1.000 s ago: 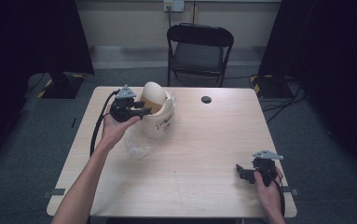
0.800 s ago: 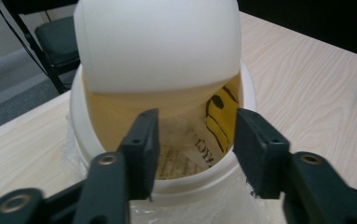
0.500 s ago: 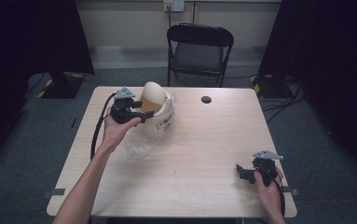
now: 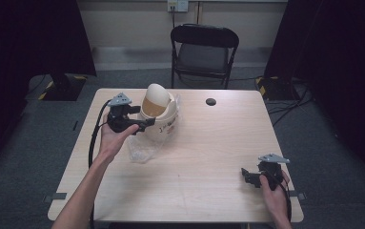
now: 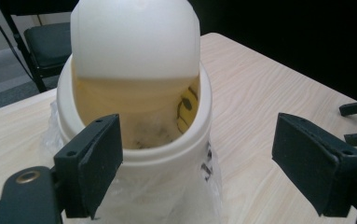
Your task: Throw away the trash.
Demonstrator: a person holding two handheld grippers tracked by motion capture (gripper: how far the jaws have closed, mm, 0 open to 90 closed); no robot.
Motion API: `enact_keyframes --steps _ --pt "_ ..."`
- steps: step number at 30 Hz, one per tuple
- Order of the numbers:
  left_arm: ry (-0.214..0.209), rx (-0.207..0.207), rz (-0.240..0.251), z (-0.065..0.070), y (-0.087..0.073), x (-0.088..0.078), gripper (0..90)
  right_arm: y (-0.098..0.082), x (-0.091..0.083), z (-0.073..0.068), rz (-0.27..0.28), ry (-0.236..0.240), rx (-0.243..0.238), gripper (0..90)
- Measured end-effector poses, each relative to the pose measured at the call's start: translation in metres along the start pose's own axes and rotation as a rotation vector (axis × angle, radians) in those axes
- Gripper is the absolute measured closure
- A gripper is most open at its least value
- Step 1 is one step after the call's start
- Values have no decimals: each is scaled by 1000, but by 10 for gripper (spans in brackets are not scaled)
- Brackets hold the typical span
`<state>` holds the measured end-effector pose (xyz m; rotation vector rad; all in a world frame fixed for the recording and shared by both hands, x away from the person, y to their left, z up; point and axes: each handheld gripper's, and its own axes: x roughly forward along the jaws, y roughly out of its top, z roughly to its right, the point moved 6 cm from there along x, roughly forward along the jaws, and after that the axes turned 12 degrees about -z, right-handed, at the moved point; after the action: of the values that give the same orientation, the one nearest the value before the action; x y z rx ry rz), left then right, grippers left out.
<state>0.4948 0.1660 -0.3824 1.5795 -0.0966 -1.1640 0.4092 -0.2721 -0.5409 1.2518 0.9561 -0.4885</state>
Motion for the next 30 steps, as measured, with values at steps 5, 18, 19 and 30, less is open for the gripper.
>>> enact_keyframes --steps 5,18,19,30 --pt "-2 -15 -10 3 -14 -5 159 0 0 0 0 0 0 96" --pt "11 -25 -49 14 -51 -17 160 0 0 0 0 0 0 96" --pt "17 -26 -49 13 -54 -19 160 0 0 0 1 1 -1 96" --pt "79 -50 -77 12 -92 -28 160 0 0 0 0 0 0 96"
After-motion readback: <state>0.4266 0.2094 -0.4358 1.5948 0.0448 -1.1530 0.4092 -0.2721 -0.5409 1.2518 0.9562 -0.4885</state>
